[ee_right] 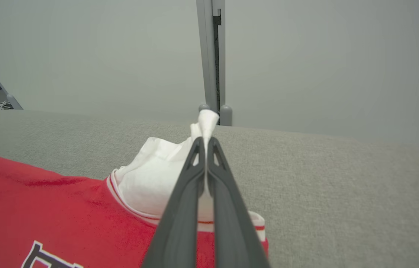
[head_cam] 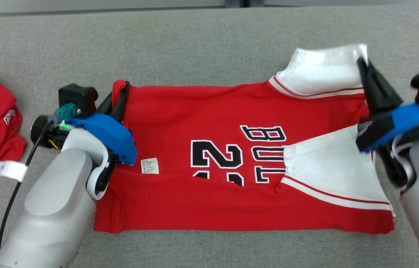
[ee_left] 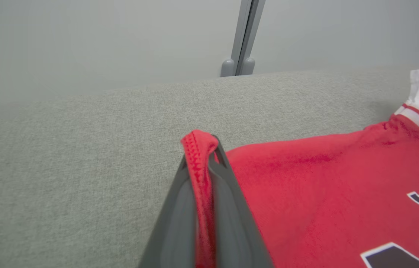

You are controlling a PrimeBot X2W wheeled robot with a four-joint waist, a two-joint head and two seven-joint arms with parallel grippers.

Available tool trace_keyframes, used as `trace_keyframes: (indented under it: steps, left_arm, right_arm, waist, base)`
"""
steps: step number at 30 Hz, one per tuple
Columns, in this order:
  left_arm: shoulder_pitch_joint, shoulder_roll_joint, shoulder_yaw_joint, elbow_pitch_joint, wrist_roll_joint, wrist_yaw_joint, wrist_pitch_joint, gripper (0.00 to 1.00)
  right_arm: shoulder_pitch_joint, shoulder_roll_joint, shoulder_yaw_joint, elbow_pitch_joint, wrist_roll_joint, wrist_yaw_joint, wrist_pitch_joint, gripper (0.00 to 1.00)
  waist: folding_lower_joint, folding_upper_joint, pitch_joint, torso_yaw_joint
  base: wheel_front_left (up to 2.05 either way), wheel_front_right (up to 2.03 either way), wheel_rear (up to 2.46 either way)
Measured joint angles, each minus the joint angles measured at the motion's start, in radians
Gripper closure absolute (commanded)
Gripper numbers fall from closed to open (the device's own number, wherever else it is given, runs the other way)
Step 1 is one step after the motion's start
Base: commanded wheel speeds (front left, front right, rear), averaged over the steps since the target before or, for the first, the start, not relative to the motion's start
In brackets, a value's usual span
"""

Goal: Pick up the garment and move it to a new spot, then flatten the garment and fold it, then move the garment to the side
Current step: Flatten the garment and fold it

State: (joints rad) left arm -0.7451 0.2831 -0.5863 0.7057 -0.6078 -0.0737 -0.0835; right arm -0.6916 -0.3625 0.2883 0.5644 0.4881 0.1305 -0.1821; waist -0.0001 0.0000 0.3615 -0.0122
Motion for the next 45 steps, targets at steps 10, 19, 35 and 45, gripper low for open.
trace_keyframes:
  steps: [10, 19, 35, 45]
  left_arm:
    - [0.107, 0.029, 0.017, -0.070, -0.012, 0.030, -0.079, 1.00]
    - [0.170, 0.026, 0.016, -0.085, -0.021, 0.038, -0.127, 1.00]
    - [0.344, 0.016, 0.067, -0.177, 0.020, 0.075, -0.178, 0.00]
    - [0.493, -0.035, 0.250, -0.364, 0.145, 0.078, -0.178, 0.00]
  right_arm:
    - [0.320, 0.051, -0.095, -0.293, -0.038, 0.000, 0.040, 1.00]
    - [0.523, 0.093, -0.159, -0.440, -0.064, 0.000, 0.067, 1.00]
    - [0.681, 0.134, -0.201, -0.435, -0.074, 0.000, 0.035, 0.40]
    - [0.686, 0.129, -0.234, -0.398, -0.090, 0.000, -0.015, 0.00]
  waist:
    - [-0.0001, 0.0000, -0.054, -0.025]
    - [0.0000, 0.0000, -0.083, -0.026]
    - [0.0000, 0.0000, -0.141, -0.025]
    - [0.0000, 0.0000, -0.170, -0.012]
  base:
    - [0.00, 0.00, 0.00]
    - [0.00, 0.00, 0.00]
    - [0.00, 0.00, 0.00]
    - [0.00, 0.00, 0.00]
